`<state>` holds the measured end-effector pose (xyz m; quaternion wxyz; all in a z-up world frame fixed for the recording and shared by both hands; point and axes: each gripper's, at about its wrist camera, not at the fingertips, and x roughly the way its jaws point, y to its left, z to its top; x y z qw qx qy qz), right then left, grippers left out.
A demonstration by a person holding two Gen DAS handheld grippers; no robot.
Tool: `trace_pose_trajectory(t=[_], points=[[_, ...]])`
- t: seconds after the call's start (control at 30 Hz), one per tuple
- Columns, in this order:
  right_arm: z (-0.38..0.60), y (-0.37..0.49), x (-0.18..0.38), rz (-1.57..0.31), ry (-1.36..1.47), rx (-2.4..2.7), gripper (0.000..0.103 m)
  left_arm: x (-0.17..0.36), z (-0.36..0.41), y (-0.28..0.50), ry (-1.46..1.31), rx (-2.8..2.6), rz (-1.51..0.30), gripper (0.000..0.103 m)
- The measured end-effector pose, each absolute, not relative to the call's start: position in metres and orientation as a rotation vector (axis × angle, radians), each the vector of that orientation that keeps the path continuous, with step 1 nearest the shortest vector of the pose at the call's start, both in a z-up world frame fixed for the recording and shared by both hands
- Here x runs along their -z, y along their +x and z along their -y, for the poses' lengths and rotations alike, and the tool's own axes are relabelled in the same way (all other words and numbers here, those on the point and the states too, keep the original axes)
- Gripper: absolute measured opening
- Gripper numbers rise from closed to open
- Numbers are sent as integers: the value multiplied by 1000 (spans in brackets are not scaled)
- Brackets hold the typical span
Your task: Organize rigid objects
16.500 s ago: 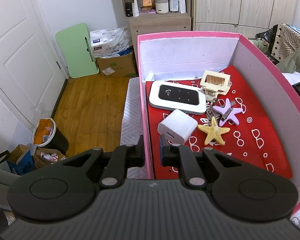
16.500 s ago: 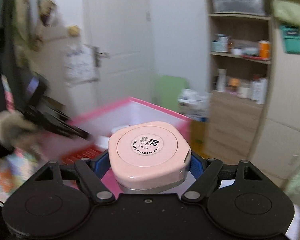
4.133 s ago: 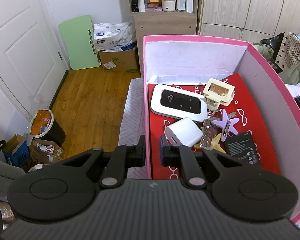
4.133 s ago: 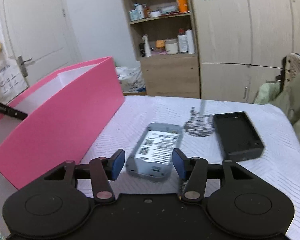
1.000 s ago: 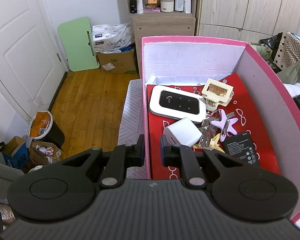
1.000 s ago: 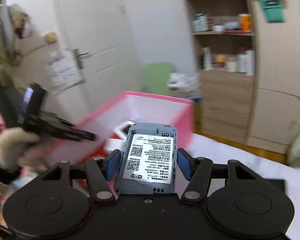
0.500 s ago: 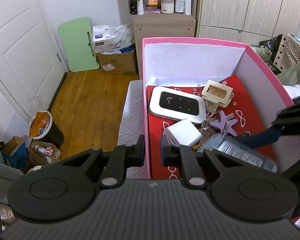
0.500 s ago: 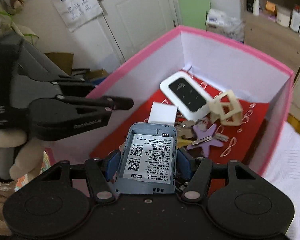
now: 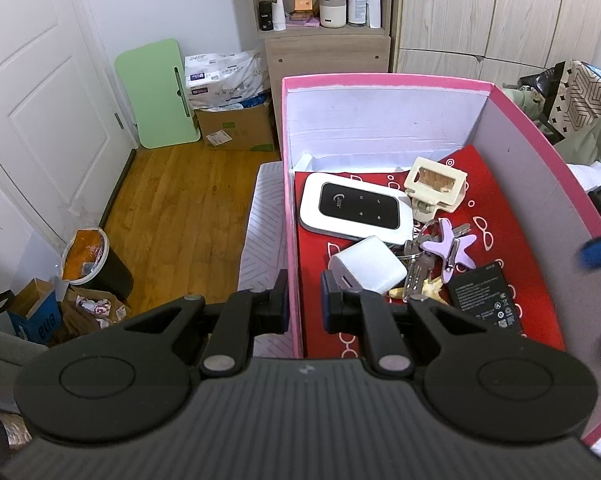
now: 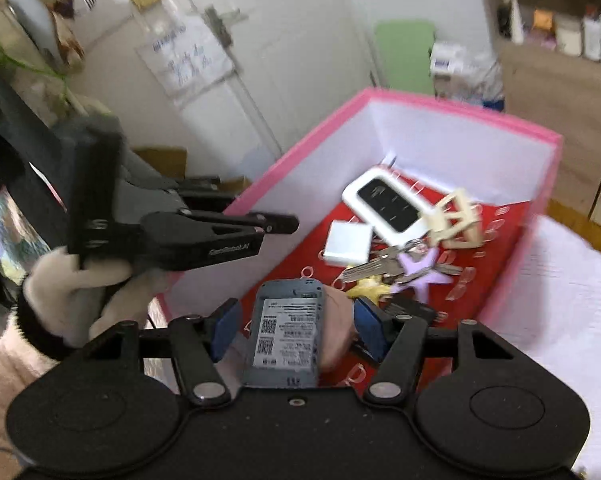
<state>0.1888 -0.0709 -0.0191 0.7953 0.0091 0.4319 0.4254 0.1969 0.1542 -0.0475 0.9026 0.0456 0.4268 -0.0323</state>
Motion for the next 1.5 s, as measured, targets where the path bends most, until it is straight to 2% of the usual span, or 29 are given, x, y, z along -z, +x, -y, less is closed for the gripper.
trace_pose_trajectory(t=[0.23,0.57,0.73,0.87,0.9,0.93,0.97,1.23,1.5], points=[[163,157,-2,-795,73,-755,68,47,-155,196,86,64,-888,13],[235,137,65,-827,103,-448,66,48,-159,198,63,74,-895,13],[245,150,100,-871,101,-321,45,48,-159,198,64,76,-897,13],[238,157,114,-879,39,-304,41,49,-158,199,94,69,-900,13],[233,157,114,-874,-13,-302,33,49,-157,198,96,69,-901,13],[228,158,115,-866,-65,-291,16,49,-157,199,93,70,-901,13],[227,159,115,-860,-83,-286,13,49,-158,198,89,72,-901,13],[239,161,106,-842,44,-346,13,49,-156,198,93,71,-901,13],[214,154,54,-727,61,-508,13,49,-155,198,86,72,-901,13]])
